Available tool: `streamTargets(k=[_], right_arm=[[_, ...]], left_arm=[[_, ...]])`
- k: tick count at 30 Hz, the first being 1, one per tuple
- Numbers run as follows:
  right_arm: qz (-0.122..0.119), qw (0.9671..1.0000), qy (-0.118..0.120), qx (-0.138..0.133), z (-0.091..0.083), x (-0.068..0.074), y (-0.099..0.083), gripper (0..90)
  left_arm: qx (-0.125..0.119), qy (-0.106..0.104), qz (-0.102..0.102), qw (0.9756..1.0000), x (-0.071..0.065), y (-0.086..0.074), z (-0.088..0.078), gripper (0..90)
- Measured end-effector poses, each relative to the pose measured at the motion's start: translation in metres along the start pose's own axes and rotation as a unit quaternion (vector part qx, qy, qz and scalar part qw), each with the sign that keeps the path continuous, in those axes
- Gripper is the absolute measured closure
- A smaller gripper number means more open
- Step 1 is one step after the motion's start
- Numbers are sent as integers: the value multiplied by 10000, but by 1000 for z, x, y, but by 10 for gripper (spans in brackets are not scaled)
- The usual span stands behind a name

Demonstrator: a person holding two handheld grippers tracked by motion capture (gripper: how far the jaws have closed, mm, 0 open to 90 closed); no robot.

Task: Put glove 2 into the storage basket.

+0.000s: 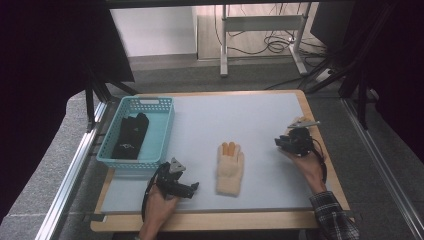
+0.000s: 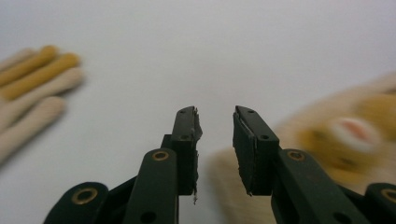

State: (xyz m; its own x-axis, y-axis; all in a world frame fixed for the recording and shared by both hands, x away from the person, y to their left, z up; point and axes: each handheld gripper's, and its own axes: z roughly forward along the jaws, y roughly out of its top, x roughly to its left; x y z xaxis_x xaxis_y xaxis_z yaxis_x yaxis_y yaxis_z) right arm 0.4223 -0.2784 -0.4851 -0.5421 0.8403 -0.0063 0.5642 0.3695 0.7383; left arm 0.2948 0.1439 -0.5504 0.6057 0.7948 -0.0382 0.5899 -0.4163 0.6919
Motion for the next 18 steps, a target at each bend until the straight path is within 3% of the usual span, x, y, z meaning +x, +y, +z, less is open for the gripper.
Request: streamTargets(k=[4,10,13,18], right_arm=[[121,9995,-277,-45,-8,-23,-1,670],[333,9973,-657,-65,-8,-53,-4,481],[410,9970,-653,-56,-1,-58,-7,388],[291,9971,-708,41,19,-61,-11,349]], left_arm=[[-23,1,-29,10000,0,0,0,0],[-23,0,-32,10000,0,0,0,0],[-13,-1,-20,10000,0,0,0,0],[-16,0,-20,10000,0,0,0,0]])
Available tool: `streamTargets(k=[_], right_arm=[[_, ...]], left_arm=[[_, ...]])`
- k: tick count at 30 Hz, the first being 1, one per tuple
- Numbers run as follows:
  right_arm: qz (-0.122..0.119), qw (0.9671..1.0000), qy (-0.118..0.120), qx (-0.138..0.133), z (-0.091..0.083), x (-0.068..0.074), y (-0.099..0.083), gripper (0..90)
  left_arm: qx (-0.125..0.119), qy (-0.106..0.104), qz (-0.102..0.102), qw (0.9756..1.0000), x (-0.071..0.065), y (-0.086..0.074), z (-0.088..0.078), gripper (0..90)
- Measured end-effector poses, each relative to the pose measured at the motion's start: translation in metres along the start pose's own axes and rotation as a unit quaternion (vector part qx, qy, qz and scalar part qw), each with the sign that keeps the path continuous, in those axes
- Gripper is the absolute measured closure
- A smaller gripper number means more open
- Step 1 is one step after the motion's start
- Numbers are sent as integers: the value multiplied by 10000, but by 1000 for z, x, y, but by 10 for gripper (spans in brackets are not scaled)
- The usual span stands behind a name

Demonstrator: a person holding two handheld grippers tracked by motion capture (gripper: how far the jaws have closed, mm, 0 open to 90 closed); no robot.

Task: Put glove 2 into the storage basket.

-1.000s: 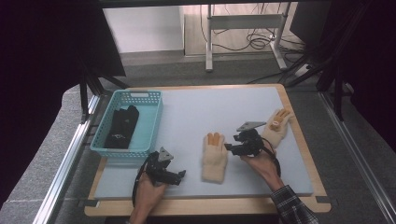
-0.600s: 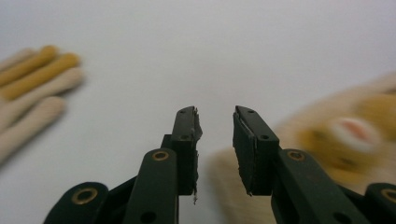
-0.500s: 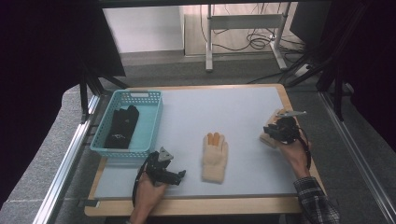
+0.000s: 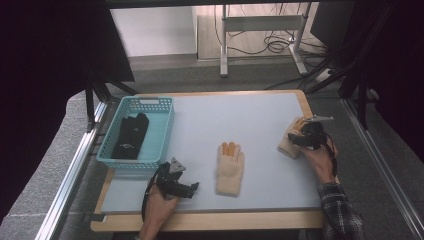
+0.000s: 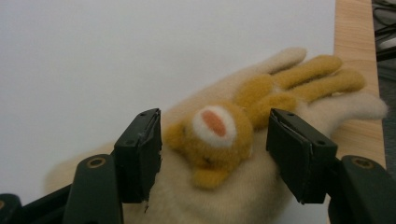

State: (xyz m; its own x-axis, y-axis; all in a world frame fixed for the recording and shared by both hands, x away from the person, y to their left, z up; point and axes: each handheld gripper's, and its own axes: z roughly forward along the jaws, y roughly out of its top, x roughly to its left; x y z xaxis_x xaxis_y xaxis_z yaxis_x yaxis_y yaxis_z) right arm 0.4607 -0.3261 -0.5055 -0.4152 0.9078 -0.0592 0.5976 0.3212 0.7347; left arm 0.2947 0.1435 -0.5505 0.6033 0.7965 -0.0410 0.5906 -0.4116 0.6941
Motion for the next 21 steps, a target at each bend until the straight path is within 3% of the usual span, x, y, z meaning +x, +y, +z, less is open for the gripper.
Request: streamTargets(k=[2,4,6,9,21], right_arm=[[-122,9998,-136,14,7,1,-1,376],[-98,9997,-215,88,11,2,-2,488],[42,9997,-177,130,10,3,-2,543],[3,9996,-204,212,6,6,0,584],[-58,9994,340,-98,-25,22,9,594]], left_arm=[[1,1,2,10000,0,0,0,0],[0,2,2,10000,0,0,0,0],[1,1,4,10000,0,0,0,0],[-1,2,2,10000,0,0,0,0],[-11,2,-8,10000,0,0,0,0]])
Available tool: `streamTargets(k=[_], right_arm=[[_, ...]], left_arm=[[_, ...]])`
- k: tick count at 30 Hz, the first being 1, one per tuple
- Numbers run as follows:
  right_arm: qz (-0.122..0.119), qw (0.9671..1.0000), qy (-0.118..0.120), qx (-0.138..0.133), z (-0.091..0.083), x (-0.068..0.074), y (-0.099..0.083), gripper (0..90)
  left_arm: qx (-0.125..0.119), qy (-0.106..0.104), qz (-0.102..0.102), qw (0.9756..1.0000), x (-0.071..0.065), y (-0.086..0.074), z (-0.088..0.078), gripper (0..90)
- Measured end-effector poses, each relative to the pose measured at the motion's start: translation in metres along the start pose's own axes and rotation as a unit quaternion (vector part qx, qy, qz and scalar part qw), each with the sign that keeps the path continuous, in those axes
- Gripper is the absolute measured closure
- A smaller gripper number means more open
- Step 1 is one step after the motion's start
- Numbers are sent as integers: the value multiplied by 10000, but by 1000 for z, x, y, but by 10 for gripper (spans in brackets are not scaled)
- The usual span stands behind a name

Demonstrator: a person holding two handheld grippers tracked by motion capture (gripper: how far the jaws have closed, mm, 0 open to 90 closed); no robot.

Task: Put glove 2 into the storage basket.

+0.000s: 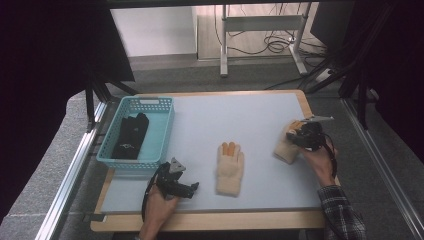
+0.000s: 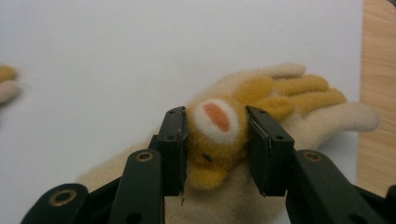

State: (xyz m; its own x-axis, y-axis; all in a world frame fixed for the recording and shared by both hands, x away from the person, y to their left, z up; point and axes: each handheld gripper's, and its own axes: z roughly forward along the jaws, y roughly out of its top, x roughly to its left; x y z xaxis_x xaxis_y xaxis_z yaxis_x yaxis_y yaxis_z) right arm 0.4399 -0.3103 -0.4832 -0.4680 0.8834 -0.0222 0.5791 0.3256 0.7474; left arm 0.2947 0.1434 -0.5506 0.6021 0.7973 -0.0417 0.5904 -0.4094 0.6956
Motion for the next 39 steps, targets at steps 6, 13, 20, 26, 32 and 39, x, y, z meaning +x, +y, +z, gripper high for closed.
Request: streamTargets(k=[6,13,20,26,32,39], right_arm=[[-156,9991,347,-187,-16,19,5,594],[-436,9949,824,-384,-34,49,12,594],[-759,9879,1286,-410,-39,86,17,594],[-943,9791,1746,-440,-43,122,22,593],[-1190,9702,2082,-343,-41,163,24,593],[-1394,9666,2149,-112,-21,193,18,591]], left_arm=[[-1,2,-1,10000,0,0,0,0],[-3,1,-3,10000,0,0,0,0],[6,2,11,10000,0,0,0,0],[-12,6,2,10000,0,0,0,0],[-17,7,-2,10000,0,0,0,0],[-20,10,2,10000,0,0,0,0]])
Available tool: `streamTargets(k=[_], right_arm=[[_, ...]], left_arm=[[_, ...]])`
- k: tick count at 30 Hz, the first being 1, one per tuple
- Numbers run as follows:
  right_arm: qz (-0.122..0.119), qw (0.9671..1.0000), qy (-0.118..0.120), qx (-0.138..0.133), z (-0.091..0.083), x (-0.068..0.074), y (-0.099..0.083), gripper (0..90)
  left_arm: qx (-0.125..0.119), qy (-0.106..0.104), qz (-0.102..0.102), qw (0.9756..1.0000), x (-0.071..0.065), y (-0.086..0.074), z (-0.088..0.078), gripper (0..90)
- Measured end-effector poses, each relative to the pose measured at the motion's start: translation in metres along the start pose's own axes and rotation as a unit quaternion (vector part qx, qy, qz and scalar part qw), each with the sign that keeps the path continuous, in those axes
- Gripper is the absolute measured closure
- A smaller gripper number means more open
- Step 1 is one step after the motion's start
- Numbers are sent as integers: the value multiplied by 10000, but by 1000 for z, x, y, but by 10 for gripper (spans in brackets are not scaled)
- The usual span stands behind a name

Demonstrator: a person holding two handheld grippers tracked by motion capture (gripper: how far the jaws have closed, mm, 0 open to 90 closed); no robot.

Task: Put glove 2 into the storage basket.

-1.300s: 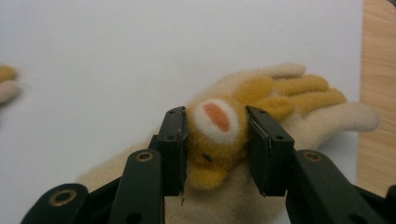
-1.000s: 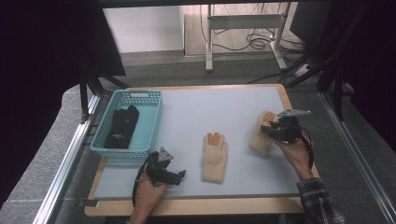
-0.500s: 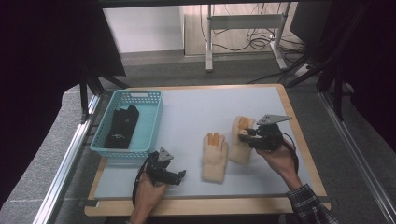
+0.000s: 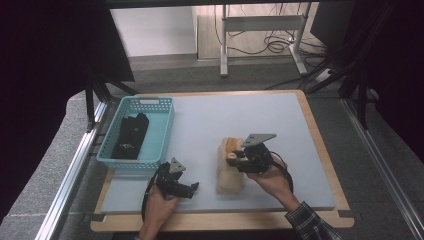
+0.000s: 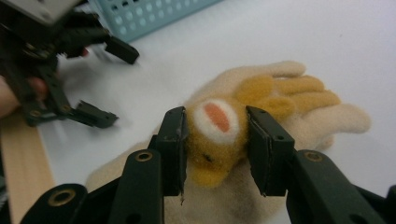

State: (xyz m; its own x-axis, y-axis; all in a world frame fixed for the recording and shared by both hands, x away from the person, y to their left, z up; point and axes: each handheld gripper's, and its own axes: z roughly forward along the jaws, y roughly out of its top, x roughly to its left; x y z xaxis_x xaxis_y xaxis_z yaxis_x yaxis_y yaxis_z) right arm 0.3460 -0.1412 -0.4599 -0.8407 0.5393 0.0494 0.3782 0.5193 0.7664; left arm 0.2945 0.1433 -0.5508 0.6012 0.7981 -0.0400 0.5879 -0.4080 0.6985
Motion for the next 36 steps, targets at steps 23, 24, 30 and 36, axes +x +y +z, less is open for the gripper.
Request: streamTargets(k=[23,24,30,36], right_arm=[[430,9987,-279,82,-2,-28,-28,559],[449,9985,-293,104,-4,-31,-32,590],[457,9983,-284,206,-10,-32,-50,749],[400,9986,-146,299,-8,-26,-64,820]], left_arm=[[40,-2,50,10000,1,0,-1,1],[39,-1,49,10000,1,0,-1,1],[40,-4,37,10000,0,0,-1,0],[14,-2,9,10000,0,0,0,1]])
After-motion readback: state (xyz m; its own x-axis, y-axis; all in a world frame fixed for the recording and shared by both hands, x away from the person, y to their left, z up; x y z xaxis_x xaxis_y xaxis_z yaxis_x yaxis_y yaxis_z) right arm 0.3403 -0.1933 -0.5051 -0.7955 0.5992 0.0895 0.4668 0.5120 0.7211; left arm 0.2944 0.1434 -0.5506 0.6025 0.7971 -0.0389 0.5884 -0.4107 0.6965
